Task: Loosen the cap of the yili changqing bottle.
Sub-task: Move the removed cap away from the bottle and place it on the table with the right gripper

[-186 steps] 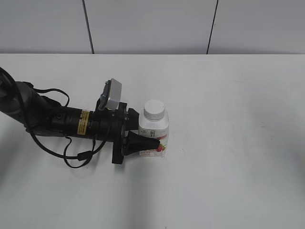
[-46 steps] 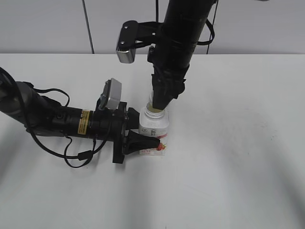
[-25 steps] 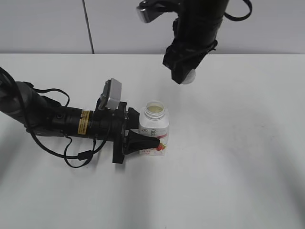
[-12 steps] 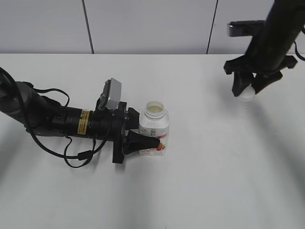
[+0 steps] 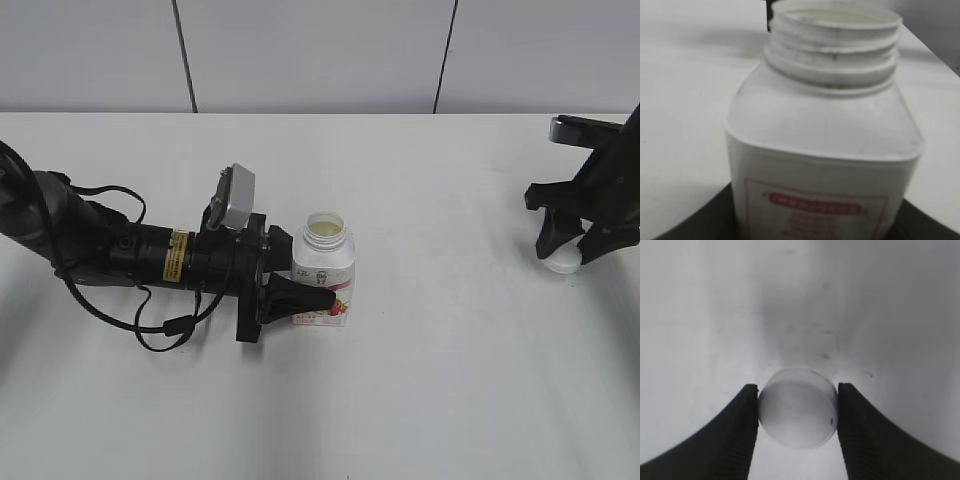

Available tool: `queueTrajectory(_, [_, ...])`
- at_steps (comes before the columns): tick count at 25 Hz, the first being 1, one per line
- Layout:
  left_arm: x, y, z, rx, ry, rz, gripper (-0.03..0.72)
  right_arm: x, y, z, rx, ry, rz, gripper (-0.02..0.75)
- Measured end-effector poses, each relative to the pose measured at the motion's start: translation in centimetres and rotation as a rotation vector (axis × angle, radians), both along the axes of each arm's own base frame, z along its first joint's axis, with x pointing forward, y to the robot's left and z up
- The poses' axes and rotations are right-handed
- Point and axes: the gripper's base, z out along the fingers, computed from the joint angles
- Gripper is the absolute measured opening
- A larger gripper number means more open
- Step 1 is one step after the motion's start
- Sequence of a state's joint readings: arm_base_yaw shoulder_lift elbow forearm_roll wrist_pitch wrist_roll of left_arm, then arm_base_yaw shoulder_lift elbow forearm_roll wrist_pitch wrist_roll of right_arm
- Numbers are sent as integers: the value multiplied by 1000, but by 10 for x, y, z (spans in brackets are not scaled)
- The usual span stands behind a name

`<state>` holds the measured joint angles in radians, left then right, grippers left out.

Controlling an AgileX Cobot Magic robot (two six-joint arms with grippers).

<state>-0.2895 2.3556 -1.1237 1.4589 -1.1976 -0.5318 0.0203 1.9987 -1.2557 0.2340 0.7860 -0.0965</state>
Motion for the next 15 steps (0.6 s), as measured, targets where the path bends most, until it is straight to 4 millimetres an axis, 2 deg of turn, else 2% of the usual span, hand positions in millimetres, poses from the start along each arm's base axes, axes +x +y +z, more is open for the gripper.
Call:
queueTrajectory(6, [0, 0, 0, -1, 0, 1, 379, -2, -17, -3, -21, 8, -26, 384])
queueTrajectory(15, [1, 0, 0, -3, 1, 6, 379, -2, -18, -3, -35, 9, -17, 384])
